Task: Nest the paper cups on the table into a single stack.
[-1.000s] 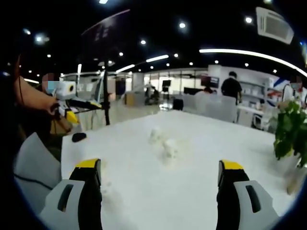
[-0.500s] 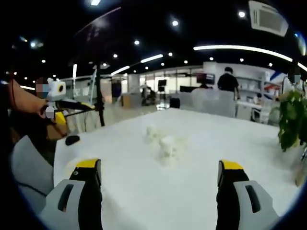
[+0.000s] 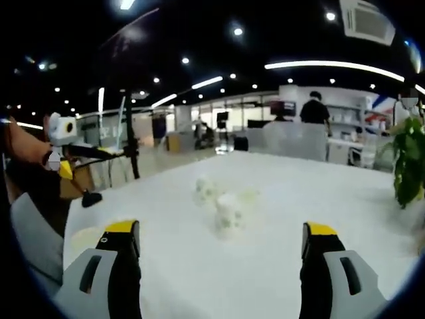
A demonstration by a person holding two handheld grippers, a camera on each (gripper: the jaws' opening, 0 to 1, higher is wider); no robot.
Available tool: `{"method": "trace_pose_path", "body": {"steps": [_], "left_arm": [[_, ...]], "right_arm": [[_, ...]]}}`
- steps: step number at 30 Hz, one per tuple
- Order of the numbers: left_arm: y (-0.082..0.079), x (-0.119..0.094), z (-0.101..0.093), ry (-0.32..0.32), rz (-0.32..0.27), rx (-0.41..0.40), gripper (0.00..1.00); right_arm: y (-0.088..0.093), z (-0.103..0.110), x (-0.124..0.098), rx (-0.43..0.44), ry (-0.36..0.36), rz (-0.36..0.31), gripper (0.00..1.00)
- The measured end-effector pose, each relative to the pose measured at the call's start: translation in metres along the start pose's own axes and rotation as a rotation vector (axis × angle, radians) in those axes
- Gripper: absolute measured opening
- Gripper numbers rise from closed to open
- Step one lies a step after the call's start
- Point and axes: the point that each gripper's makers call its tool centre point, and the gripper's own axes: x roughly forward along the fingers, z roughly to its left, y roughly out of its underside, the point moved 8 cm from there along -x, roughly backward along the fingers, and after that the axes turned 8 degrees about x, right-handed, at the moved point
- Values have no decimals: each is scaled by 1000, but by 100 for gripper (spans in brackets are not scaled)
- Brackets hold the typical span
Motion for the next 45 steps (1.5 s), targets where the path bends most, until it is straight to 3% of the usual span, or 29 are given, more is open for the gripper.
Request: {"method": "trace_pose_path", "body": {"steps": [2, 10, 19, 31, 42, 45], "left_arm": [[2, 1, -1, 2, 7, 5, 99], [8, 6, -8, 33, 36, 45, 99], [13, 9, -9, 47, 41, 42, 99], [20, 6, -15, 57, 56, 27, 99], [24, 5, -16, 46, 64, 33, 99], [21, 3, -22, 12, 31, 10, 99]], "right_arm": [[-2, 1, 6, -8, -28, -25, 100], [0, -6, 31, -11, -12, -17, 100], [6, -14, 59, -12, -29, 0, 99], [-3, -16, 92, -32, -68, -6, 96], [12, -19, 114, 1, -72, 2, 90], [19, -18, 121, 10, -67, 16, 87]]}}
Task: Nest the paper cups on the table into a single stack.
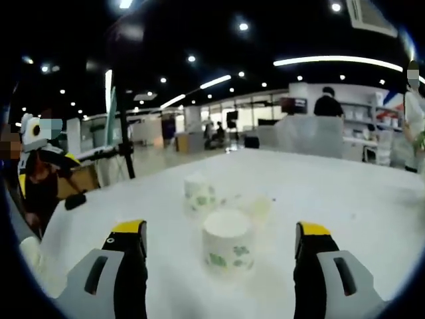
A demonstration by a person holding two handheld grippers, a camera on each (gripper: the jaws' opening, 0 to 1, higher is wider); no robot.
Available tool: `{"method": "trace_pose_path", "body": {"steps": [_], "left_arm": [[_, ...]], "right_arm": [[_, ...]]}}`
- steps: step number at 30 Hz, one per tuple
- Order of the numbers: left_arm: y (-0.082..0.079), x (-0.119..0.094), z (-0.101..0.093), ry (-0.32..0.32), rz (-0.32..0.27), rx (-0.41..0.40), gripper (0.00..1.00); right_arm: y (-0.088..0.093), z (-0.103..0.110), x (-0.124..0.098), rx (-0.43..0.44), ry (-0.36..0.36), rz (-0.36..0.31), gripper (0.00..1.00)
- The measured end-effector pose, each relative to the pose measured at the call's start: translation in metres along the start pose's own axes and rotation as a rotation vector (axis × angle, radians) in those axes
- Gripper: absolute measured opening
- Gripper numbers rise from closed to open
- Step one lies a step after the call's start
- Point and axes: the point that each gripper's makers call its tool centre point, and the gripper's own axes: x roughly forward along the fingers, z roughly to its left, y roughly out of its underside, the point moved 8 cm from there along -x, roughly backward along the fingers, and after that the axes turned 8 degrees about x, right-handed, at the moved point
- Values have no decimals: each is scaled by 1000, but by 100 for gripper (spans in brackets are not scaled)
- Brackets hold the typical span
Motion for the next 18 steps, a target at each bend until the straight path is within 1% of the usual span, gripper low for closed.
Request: {"method": "trace_pose_path", "body": {"steps": [2, 3, 4, 6, 8, 10, 11, 13, 15, 17, 18], "left_arm": [[1, 0, -5, -1, 4, 18, 99], [2, 0, -6, -6, 13, 21, 99], [4, -1, -6, -8, 20, 10, 99], [4, -1, -7, -4, 19, -3, 99], [4, -1, -7, 0, 25, 7, 99], [4, -2, -6, 1, 28, 10, 99], [2, -2, -5, -1, 27, 8, 99], [2, -2, -4, -4, 29, 5, 99], [1, -2, -4, -4, 28, 6, 99], [1, -2, -5, -5, 30, 6, 99], [1, -2, -5, -5, 32, 6, 99]], "right_arm": [[3, -2, 4, 9, 6, 3, 85], [4, -3, 5, 13, 12, 4, 83], [4, -3, 7, 19, 16, 6, 81], [7, -3, 11, 27, 13, 12, 80], [10, -2, 12, 28, 2, 25, 80], [17, -4, 16, 33, 9, 52, 80], [22, -4, 17, 44, 0, 73, 80], [27, -6, 19, 78, 17, 78, 80], [29, -6, 21, 87, 26, 75, 76], [33, -5, 21, 55, 17, 111, 71], [34, -6, 22, 53, 18, 115, 70]]}}
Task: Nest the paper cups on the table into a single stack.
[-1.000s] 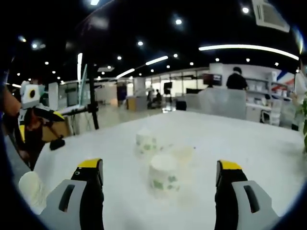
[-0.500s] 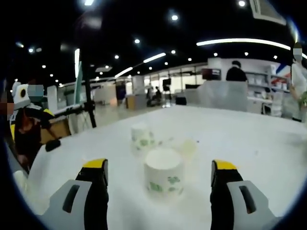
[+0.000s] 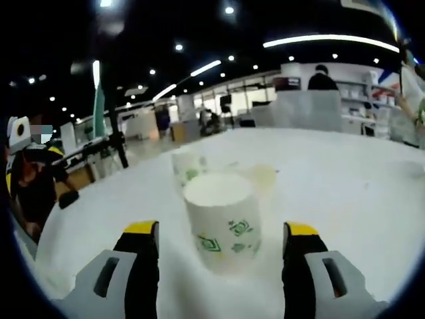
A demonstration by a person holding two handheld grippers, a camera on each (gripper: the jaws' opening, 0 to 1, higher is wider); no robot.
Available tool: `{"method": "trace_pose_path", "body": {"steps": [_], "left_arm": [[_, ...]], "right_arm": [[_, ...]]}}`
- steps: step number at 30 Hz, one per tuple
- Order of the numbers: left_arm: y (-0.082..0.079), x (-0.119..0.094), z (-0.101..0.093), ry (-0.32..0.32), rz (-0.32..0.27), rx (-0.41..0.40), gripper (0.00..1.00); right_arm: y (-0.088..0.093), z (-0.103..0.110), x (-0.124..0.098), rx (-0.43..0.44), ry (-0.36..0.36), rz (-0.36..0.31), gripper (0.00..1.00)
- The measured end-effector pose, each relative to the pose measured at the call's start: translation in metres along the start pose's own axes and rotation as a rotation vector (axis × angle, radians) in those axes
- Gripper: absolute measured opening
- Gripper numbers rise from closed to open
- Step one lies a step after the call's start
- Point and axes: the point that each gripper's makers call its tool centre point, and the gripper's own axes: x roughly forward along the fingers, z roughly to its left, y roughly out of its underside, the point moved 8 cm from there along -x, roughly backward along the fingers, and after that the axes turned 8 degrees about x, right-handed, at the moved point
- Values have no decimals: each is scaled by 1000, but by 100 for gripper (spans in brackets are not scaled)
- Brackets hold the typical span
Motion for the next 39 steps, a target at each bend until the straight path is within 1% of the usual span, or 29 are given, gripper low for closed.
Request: {"method": "trace_pose_path", "body": {"steps": [3, 6, 8, 13, 16, 19, 21, 31, 36, 39], "left_arm": [[1, 0, 0, 1, 5, -1, 99], [1, -1, 1, -1, 6, -4, 99], [2, -2, 2, -3, 8, -7, 99], [5, -3, 1, -2, 13, -12, 98], [7, -4, 2, -3, 16, -11, 98], [6, -5, 4, -10, 15, -14, 97], [5, -6, 5, -15, 7, -11, 96], [3, -6, 8, -20, 3, -11, 96], [2, -7, 7, -19, 1, -7, 96], [4, -8, 8, -21, 1, -8, 96]], "right_arm": [[-2, -1, 0, 13, 3, -13, 66], [-2, -5, 4, 10, 14, -8, 63], [-2, -5, 7, 5, 21, -5, 58], [-4, -4, 12, -1, 21, -6, 51], [-4, -5, 14, 2, 22, -4, 49], [-3, -5, 16, -10, 22, 14, 48], [-2, -4, 16, -14, 20, 19, 44], [-3, -1, 13, -10, 5, 21, 42], [-9, 3, 11, -12, -7, 12, 40], [-11, 1, 11, -19, -8, 9, 40]]}}
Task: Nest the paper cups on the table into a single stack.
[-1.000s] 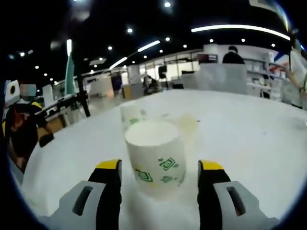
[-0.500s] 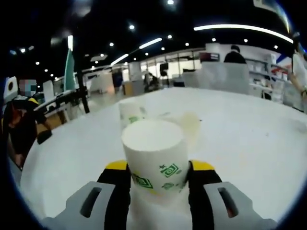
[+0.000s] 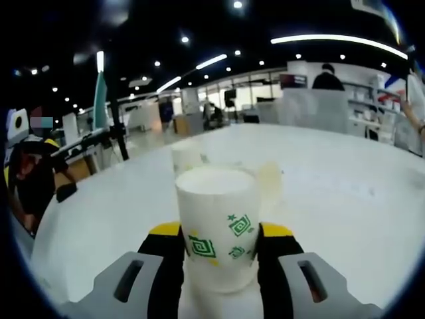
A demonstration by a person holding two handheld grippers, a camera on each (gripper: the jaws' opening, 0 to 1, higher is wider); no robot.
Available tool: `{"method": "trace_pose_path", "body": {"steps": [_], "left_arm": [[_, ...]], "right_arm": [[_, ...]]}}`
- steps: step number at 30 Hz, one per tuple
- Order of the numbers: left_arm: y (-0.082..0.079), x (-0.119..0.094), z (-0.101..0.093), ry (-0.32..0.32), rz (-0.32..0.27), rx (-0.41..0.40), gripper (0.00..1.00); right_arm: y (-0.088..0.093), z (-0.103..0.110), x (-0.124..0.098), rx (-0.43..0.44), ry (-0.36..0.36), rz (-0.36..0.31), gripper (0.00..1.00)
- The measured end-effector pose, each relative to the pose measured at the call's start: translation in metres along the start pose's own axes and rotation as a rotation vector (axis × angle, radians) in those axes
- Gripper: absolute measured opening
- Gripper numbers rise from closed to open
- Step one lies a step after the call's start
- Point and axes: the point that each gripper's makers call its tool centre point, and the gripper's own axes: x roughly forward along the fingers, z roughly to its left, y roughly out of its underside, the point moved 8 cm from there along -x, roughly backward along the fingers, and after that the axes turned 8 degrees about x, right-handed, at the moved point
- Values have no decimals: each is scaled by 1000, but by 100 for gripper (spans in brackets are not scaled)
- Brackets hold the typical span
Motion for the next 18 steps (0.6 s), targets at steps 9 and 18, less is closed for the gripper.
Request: {"method": "trace_pose_path", "body": {"steps": [9, 18], "left_arm": [[-2, -3, 2, -5, -9, 0, 96], [-8, -6, 3, -9, -12, 1, 99]], "right_arm": [[-20, 7, -8, -10, -5, -34, 39], [-42, 6, -15, -18, -4, -57, 40]]}}
